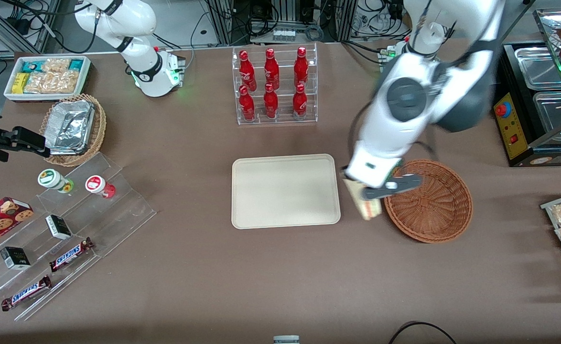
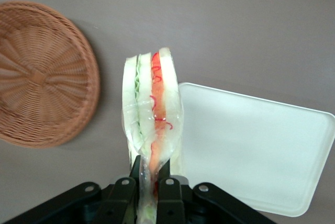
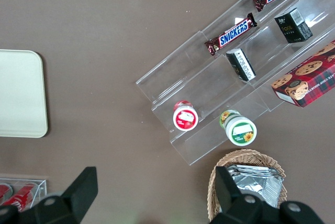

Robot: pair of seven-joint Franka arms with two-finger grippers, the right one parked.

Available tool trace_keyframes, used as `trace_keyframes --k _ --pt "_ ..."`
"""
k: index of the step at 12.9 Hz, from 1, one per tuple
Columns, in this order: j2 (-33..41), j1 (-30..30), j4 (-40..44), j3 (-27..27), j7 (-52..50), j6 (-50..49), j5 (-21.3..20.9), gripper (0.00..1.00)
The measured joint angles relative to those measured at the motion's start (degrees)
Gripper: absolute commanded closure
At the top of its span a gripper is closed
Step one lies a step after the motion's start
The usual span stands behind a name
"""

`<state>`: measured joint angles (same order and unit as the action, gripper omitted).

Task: Place sandwich from basket to tray
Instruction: 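Lift the sandwich and carry it toward the cream tray, then lower the sandwich onto the tray centre and open the left gripper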

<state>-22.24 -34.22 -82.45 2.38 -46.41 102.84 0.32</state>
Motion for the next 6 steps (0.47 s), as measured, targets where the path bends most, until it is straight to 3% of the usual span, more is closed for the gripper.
trace_keyframes --k 6 --pt "-11.82 -8.98 6.35 0.03 -6.55 7.89 -0.06 1.0"
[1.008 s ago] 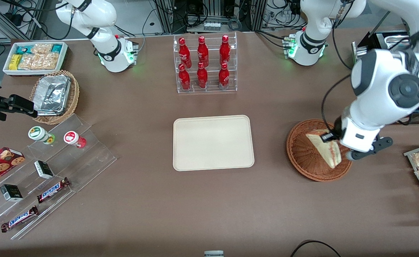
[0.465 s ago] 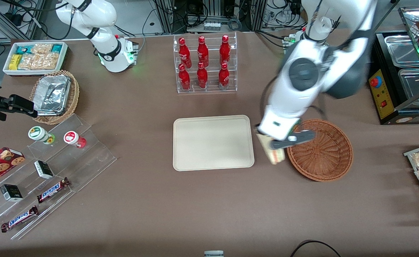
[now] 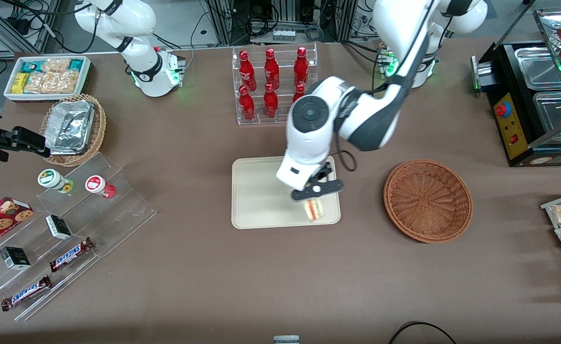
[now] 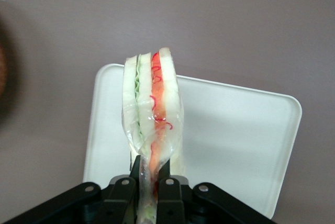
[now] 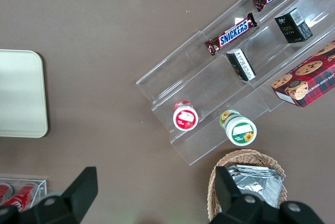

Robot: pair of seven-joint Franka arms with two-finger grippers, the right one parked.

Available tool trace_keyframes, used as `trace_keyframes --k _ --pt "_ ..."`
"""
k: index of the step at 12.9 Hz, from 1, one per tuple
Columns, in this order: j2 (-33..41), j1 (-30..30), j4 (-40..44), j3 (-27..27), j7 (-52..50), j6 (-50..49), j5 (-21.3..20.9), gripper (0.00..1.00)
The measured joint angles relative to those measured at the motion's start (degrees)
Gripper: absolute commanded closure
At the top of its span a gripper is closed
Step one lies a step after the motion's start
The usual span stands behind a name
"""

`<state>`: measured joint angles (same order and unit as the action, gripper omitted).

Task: Place sandwich from basket to tray
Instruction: 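Lower the sandwich onto the tray centre and open the left gripper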

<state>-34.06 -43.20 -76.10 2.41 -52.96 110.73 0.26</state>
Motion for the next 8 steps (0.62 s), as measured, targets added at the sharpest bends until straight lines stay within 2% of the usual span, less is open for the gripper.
trace_keyframes --k 4,8 --pt "-3.64 -4.15 0.11 0.03 0.55 0.93 -0.47 1.0" --pt "-5.51 -4.76 0.06 -0.76 6.5 0.97 -0.81 1.0"
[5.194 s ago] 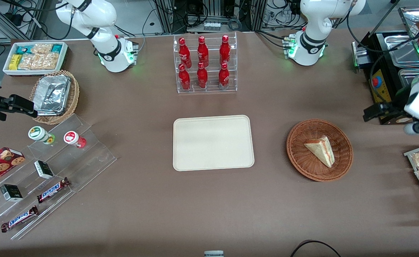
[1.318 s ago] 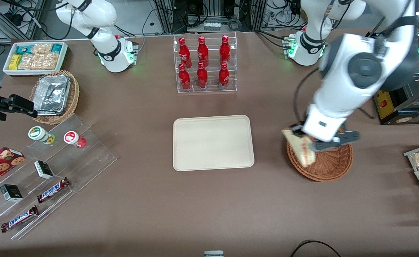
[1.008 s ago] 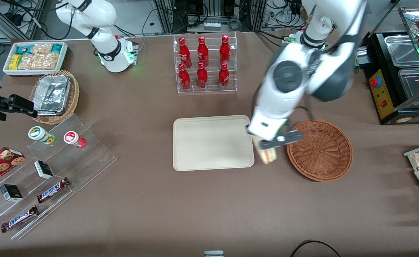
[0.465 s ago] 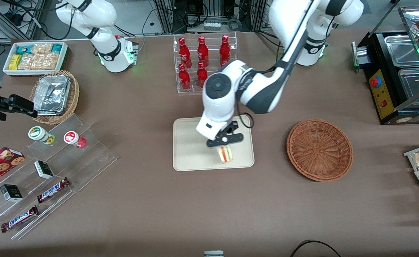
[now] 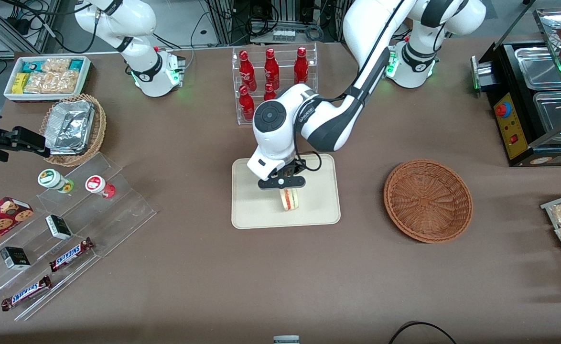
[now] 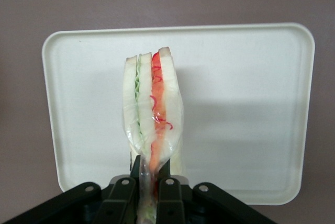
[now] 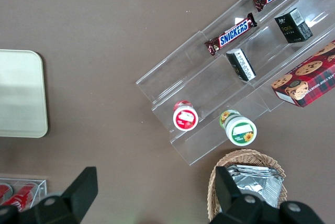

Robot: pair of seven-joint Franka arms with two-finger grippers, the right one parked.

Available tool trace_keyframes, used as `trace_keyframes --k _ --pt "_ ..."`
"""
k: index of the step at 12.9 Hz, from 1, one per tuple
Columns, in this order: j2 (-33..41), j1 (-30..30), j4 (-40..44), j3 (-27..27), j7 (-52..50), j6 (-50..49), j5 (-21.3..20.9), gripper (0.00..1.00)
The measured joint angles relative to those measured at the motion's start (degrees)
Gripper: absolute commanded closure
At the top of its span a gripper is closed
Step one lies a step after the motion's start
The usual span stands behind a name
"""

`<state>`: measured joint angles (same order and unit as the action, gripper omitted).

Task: Place sandwich from basket to tray
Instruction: 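Lower the sandwich onto the tray centre and open the left gripper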

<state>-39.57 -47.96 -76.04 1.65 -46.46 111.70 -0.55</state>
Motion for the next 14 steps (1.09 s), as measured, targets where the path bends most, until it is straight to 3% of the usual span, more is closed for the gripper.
trace_keyframes --k 13,14 --pt "-5.4 -0.04 -0.37 -1.16 3.3 3.92 0.01 1.0" --pt "-5.82 -0.05 -0.37 -1.45 3.3 4.95 0.01 0.61"
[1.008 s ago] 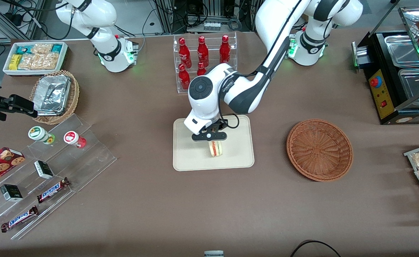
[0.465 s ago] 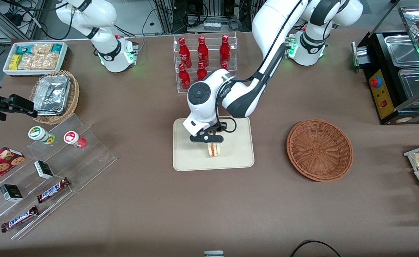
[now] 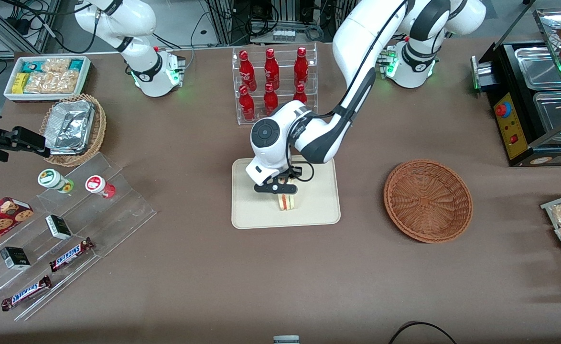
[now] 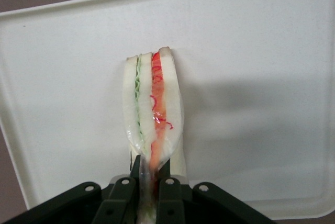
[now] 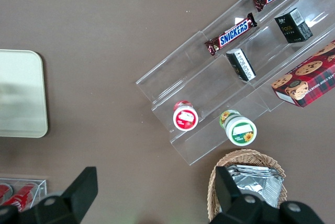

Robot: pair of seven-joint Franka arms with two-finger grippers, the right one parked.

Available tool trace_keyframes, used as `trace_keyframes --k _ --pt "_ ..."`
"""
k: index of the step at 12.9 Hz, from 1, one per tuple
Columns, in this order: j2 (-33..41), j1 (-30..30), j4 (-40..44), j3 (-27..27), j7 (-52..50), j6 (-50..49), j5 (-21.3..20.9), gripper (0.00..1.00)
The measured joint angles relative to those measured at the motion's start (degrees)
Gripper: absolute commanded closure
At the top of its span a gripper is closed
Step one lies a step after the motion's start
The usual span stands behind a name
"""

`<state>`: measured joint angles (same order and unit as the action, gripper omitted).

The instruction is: Place sandwich from basket to tray

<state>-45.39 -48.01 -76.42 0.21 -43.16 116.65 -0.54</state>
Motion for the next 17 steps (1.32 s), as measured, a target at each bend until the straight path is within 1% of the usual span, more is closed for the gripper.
trace_keyframes --k 1,2,6,9,12,15,17 --pt "-0.33 -0.01 0.0 -0.15 0.0 0.96 0.0 0.08" --pt "-0.39 -0.01 0.01 -0.17 0.02 1.14 0.0 0.0" --pt "-0.06 0.04 0.4 -0.06 0.05 0.98 -0.02 0.0" --pt "2.78 0.44 1.4 0.29 0.02 -2.28 -0.03 0.0" --pt "9.91 2.65 2.33 0.86 -0.05 -7.87 -0.03 0.0" --pt "17.78 7.09 2.4 1.03 0.03 -12.61 -0.04 0.0" --pt "21.8 9.76 2.38 1.18 0.11 -17.31 -0.12 0.0"
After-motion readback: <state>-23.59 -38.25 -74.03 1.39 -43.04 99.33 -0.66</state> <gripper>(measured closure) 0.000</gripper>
